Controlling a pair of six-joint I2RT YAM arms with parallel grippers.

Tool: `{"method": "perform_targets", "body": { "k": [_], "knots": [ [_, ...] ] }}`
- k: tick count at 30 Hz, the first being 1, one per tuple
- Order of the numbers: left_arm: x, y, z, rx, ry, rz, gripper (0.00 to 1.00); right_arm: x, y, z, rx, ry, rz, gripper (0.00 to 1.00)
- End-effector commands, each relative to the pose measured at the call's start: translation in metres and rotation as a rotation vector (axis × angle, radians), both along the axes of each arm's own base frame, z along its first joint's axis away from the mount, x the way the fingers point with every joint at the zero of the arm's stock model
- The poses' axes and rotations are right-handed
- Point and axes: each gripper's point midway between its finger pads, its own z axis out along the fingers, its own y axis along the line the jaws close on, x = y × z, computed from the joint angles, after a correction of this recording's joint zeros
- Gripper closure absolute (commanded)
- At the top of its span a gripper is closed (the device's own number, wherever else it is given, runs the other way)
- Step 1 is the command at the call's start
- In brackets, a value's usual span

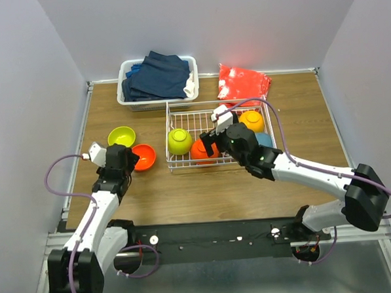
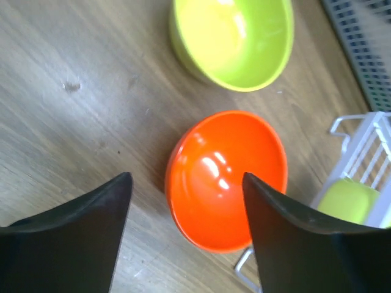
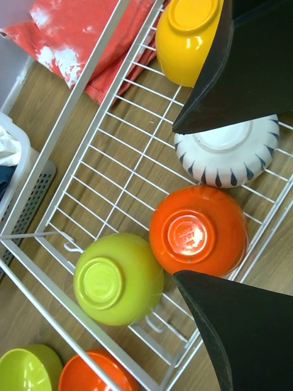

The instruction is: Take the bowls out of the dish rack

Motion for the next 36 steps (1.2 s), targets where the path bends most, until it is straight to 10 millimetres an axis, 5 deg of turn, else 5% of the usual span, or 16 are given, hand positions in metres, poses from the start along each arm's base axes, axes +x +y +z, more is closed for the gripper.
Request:
{"method": "perform_targets", "body": {
  "k": [1, 6, 13, 27, 36],
  "knots": [
    [-0.003, 0.016, 0.055, 0.161, -0.092, -0.052, 0.10, 0.006, 0.012, -0.001, 0.054, 0.084, 0.017, 0.00],
    [0.004, 0.013, 0.113, 0.290, -0.226, -0.169, 0.01, 0.018, 0.024, -0.011, 0.043, 0.129, 0.028, 0.00],
    [0.003, -0.001, 0.151, 0.485, -0.287, -0.357, 0.01, 0.035, 0.051, -0.020, 0.010, 0.155, 0.089, 0.00],
    [-0.016, -0.016, 0.169, 0.477, -0.382, -0.410, 0.01, 0.050, 0.106, -0.056, -0.020, 0.233, 0.240, 0.00],
    [-0.018, -0.021, 0.169, 0.466, -0.391, -0.436, 0.01, 0.078, 0.095, -0.077, -0.050, 0.236, 0.162, 0.00]
  ]
}}
